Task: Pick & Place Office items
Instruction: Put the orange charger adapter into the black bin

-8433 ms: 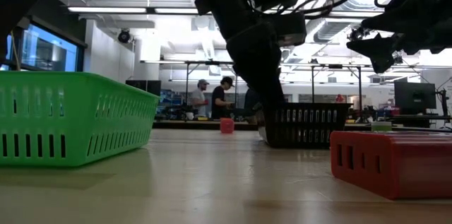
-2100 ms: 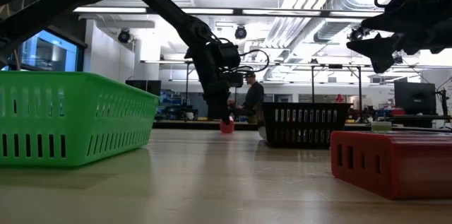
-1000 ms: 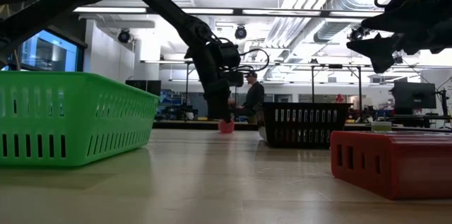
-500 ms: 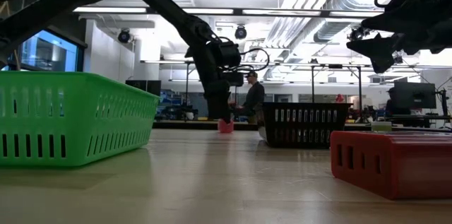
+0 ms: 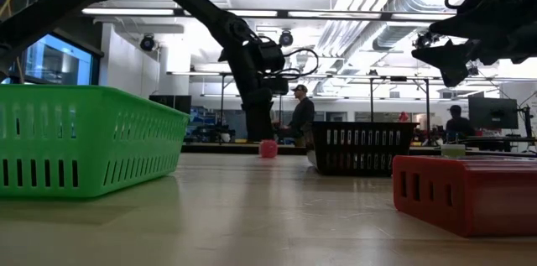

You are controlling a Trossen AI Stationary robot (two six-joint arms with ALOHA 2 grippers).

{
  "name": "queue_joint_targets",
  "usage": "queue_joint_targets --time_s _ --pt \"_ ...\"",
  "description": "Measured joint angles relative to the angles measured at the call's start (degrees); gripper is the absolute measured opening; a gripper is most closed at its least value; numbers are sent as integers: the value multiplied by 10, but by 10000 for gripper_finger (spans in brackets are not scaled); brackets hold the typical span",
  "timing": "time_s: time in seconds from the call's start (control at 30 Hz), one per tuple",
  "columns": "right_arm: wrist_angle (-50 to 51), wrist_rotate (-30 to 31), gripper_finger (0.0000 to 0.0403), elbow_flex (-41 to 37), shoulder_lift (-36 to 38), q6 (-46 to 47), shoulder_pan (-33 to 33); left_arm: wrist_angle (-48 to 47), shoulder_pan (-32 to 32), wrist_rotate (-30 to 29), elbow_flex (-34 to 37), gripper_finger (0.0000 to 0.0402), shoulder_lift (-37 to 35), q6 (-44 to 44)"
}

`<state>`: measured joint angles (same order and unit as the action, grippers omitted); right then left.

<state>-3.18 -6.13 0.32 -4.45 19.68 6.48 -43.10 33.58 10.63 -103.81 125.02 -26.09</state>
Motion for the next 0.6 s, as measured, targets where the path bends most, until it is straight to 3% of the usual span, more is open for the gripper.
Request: queue_joint_targets --time_s 0.6 --pt "0 0 248 0 0 0 0 -4 -3 -19 0 289 3 10"
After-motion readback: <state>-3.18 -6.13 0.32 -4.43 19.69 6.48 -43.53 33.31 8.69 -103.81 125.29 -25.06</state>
